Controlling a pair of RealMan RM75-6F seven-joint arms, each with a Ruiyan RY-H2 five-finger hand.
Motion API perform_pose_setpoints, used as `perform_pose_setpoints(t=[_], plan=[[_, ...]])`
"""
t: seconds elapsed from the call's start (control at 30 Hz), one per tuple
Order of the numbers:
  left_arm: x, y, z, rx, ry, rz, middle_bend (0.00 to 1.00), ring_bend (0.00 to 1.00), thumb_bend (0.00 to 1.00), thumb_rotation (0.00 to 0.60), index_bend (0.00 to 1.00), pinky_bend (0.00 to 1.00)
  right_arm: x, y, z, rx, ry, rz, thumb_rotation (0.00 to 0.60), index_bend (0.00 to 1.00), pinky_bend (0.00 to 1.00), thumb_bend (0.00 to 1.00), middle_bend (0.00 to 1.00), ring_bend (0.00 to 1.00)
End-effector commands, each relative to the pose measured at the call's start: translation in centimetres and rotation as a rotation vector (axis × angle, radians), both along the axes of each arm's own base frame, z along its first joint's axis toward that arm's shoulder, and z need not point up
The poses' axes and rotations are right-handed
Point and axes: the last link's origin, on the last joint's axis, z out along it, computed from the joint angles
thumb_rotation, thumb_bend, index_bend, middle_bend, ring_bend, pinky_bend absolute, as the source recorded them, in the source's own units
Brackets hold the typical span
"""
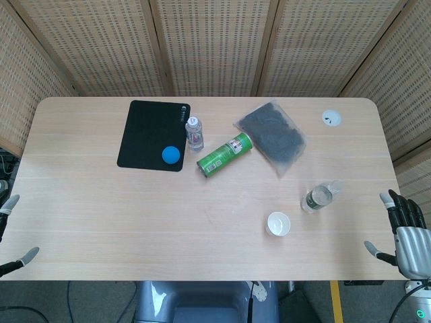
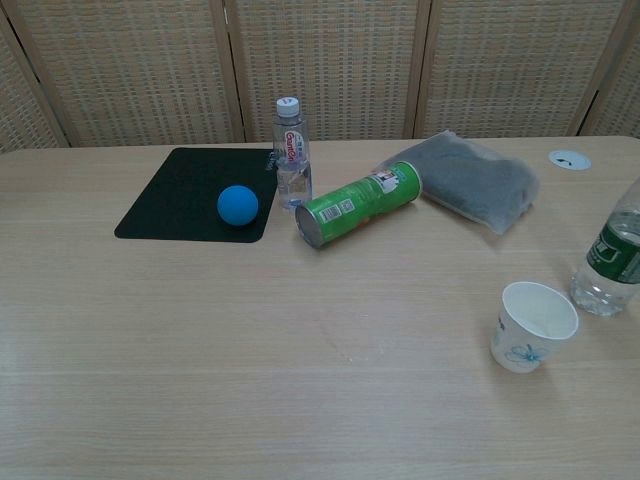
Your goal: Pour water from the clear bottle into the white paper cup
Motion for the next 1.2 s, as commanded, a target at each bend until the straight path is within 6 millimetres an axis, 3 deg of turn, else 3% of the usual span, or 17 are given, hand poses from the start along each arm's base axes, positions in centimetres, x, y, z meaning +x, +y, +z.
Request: perform_pose_setpoints(t=[0.03,0.23,0.47,0.67,0.83,0.9,1.2], plan=[[0.0,0.1,0.0,-0.001,0.0,0.002,0.0,0.0,0.15,0.6,0.0,0.0,0.0,-0.1,-0.1,0.003,0.001,-0.002,0.6,0.0,0.0,0.0,0.0,0.0],[0.1,0.1,-0.1,-0.003,0.003,0.0,0.0,0.0,0.15,0.6,0.0,0.0,-0.9,-0.9,-0.5,0.047,-0.049,-0.036,0.6,0.0,0.0,0.0,0.0,0.0],[0.2,0.3,-0.3,-0.002,0.011,0.0,0.0,0.0,0.15,0.6,0.0,0.0,-5.3,-3.9,-1.5,0.195,-0.222,-0.154,0.6,0.0,0.0,0.0,0.0,0.0],[0.2,0.6,-0.7,-0.013,0.025,0.006,0.0,0.0,0.15,0.6,0.0,0.0,-7.7,-5.8,-2.6,0.249,-0.239,-0.183,0.6,0.0,0.0,0.0,0.0,0.0],[0.3,0.7,-1.0,-0.016,0.035,0.011,0.0,0.0,0.15,0.6,0.0,0.0,-8.3,-7.5,-4.2,0.313,-0.363,-0.169,0.6,0.0,0.0,0.0,0.0,0.0],[0.2,0.9,-1.1,-0.015,0.038,0.02,0.0,0.0,0.15,0.6,0.0,0.0,-8.3,-9.5,-5.8,0.349,-0.47,-0.188,0.6,0.0,0.0,0.0,0.0,0.0],[0.0,1.5,-1.1,-0.011,0.038,0.039,0.0,0.0,0.15,0.6,0.0,0.0,-7.8,-12.9,-9.0,0.43,-0.554,-0.178,0.6,0.0,0.0,0.0,0.0,0.0]])
